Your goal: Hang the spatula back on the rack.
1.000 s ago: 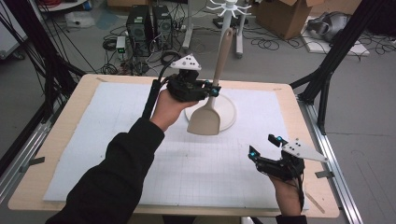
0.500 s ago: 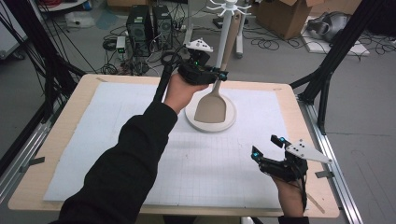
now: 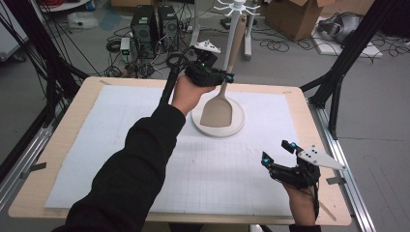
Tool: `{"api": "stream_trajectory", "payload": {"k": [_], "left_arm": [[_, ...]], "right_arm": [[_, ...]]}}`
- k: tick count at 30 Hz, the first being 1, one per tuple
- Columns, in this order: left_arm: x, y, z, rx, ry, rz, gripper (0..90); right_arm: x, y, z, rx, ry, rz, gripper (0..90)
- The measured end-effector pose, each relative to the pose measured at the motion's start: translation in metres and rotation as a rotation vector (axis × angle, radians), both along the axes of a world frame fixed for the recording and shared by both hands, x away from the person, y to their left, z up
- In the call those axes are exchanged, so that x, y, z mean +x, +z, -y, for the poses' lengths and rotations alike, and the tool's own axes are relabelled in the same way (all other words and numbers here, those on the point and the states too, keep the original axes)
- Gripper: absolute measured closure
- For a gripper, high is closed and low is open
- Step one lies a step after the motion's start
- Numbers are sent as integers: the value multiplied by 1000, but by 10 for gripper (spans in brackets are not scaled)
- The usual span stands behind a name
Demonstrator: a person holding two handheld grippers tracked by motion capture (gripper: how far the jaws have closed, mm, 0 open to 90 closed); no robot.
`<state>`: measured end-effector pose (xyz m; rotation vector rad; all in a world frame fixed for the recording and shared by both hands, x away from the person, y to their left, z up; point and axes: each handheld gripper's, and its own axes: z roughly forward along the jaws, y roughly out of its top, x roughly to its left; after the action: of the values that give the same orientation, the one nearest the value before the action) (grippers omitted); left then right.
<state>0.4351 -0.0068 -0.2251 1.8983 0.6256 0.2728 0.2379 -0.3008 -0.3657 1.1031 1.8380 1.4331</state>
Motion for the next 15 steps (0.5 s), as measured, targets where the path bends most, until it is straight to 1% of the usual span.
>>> {"api": "stream_trajectory", "payload": {"k": [1,4,6,7,9,10,11,12,13,14,15], "left_arm": [[0,-1,0,-1,1,2,784],[-1,-2,0,4,-17,14,784],[-2,-5,-2,-11,-20,24,782],[-2,-5,-2,-11,-20,24,779],[-2,-7,-5,-21,-36,20,777],[-3,-7,-7,-20,-47,23,732],[-5,-7,-9,-25,-53,26,732],[-7,-7,-12,-37,-54,29,673],[-9,-8,-16,-51,-56,37,585],[-11,-9,-19,-67,-56,41,549],[-18,-14,-29,-104,-72,47,499]], "right_arm": [[0,0,0,2,2,-2,180],[0,-1,-1,3,0,-5,180],[1,-1,0,3,0,-6,180],[1,-2,-1,5,0,-9,180],[1,-2,-1,1,1,-10,180],[1,-3,-1,-1,0,-15,180],[1,-3,-1,-1,0,-15,180],[1,-3,-1,-3,1,-14,180],[1,-4,-1,0,-2,-14,179],[1,-4,-2,1,-3,-14,180],[1,-4,-2,2,-4,-18,180]]}}
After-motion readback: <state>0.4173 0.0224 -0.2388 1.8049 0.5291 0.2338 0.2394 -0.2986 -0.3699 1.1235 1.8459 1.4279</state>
